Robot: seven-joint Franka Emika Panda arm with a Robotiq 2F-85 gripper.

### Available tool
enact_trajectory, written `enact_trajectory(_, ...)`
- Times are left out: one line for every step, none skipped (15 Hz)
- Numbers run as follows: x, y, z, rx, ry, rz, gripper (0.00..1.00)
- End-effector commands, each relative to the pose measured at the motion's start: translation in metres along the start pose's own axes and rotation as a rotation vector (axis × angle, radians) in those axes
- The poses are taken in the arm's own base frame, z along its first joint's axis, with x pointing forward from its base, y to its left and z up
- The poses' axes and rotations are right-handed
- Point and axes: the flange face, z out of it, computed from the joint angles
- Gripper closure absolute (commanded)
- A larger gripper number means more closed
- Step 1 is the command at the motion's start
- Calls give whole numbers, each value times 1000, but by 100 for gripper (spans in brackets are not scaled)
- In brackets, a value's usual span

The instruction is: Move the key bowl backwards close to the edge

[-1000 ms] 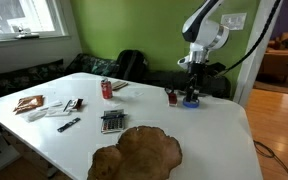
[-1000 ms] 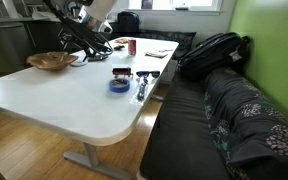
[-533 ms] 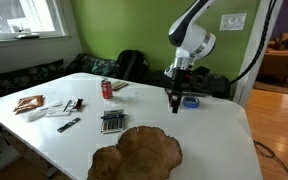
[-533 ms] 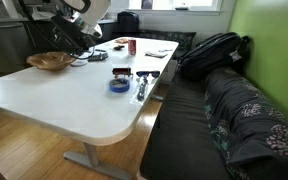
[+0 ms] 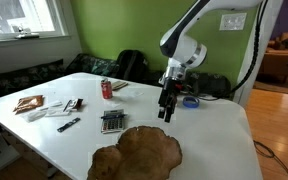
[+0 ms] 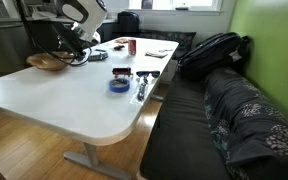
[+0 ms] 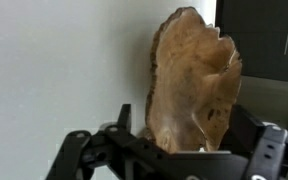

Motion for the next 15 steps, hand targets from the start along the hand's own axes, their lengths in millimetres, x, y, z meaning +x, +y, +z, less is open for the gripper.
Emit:
enact_trajectory(-1,3,0,-8,-10,-3,0)
enact_trajectory(-1,4,1,-12,-16,-6,0)
enact_trajectory(-1,4,1,-13,-18,-8,0)
enact_trajectory(3,7,6,8,-31,14,0)
enact_trajectory(5,11,11,22,-37,23,0)
enact_trajectory(7,13,14,32,-33,27,0)
enact_trajectory(10,15,17,47,-32,32,0)
enact_trajectory(13,17,21,61,-34,33,0)
enact_trajectory(15,19,25,71,-37,36,0)
enact_trajectory(17,20,29,85,-40,31,0)
enact_trajectory(19,21,32,94,-40,25,0)
enact_trajectory(21,22,35,103,-41,25,0)
enact_trajectory(23,23,38,116,-41,32,0)
enact_trajectory(26,24,40,123,-33,42,4)
enact_trajectory(28,25,42,131,-28,46,12)
